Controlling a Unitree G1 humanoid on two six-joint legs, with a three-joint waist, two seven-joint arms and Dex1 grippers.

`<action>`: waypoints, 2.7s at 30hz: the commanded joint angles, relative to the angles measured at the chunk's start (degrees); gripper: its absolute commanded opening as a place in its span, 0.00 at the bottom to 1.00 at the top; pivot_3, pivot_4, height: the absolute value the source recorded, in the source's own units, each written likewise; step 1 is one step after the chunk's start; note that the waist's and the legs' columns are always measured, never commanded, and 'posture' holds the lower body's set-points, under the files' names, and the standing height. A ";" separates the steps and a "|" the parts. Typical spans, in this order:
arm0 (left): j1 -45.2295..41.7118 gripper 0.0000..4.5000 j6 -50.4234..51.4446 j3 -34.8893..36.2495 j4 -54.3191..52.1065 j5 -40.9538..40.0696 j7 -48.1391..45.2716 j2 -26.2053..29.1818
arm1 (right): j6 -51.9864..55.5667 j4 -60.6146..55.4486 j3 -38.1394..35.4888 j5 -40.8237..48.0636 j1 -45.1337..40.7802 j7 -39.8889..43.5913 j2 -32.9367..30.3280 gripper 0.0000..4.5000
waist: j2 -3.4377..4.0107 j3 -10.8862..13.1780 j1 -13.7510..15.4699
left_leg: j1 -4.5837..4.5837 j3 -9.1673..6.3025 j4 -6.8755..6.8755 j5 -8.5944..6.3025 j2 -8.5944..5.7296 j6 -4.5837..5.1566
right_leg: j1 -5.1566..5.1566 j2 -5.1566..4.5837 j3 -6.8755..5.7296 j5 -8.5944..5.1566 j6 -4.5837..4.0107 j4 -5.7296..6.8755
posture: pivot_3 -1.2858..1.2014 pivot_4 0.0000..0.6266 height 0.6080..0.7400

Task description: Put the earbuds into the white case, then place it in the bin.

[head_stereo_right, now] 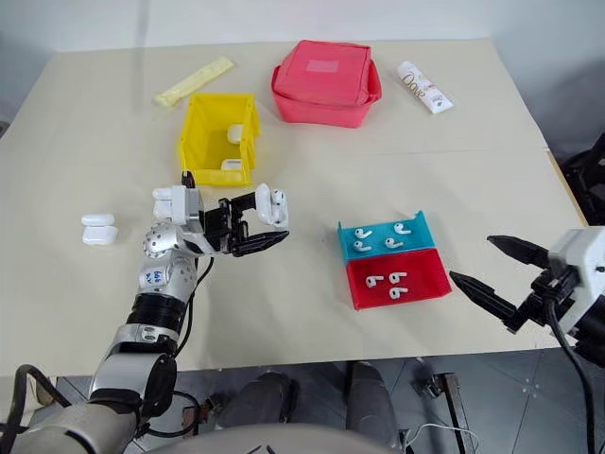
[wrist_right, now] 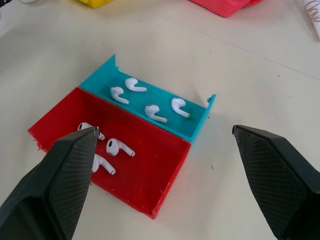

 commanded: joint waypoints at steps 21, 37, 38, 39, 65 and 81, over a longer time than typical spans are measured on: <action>11.18 0.61 1.45 -0.95 -18.09 -0.24 10.07 0.98 | 18.35 20.49 56.43 -18.21 -57.50 4.44 -19.86 0.50 | 0.00 0.05 -0.03 | -0.25 -0.02 0.02 0.03 -0.10 0.04 | -0.21 -0.24 -0.14 0.02 0.03 -0.02 | 0.52 0.24 1.00; 15.49 0.61 1.16 -3.27 -22.82 -0.35 13.22 -0.06 | 21.31 33.48 70.62 -32.01 -70.60 8.29 -9.55 0.50 | -0.09 -0.03 -0.16 | -0.88 0.05 0.31 0.13 -0.12 -0.03 | -0.79 -0.18 -0.09 0.25 -0.05 0.23 | 0.52 0.24 1.00; 15.66 0.61 1.22 -3.39 -23.11 -0.34 13.37 -0.10 | 21.07 34.31 70.90 -32.73 -70.96 8.60 -9.17 0.50 | -0.09 -0.03 -0.15 | -0.88 0.05 0.31 0.13 -0.11 -0.03 | -0.80 -0.18 -0.09 0.25 -0.05 0.23 | 0.52 0.24 1.00; 15.79 0.61 1.28 -3.48 -23.35 -0.33 13.51 -0.15 | 20.76 35.00 71.05 -33.34 -71.21 8.92 -8.83 0.50 | -0.09 -0.03 -0.17 | -0.88 0.05 0.30 0.13 -0.11 -0.03 | -0.81 -0.18 -0.09 0.25 -0.05 0.23 | 0.52 0.24 1.00; 19.27 0.61 2.25 -4.03 -27.85 -0.51 16.30 0.83 | 15.55 45.00 71.77 -43.70 -73.47 14.52 -3.33 0.50 | -0.07 -0.14 -0.37 | -0.88 0.06 0.31 0.15 -0.11 -0.05 | -0.82 -0.15 -0.09 0.26 -0.06 0.25 | 0.52 0.24 1.00; 18.37 0.61 1.74 -3.76 -26.42 -0.33 16.26 0.86 | 15.99 44.30 71.50 -45.02 -72.88 15.97 -2.68 0.11 | -0.07 -0.15 -0.42 | -0.88 0.06 0.32 0.15 -0.12 -0.06 | -0.82 -0.16 -0.09 0.26 -0.07 0.26 | 0.52 0.24 1.00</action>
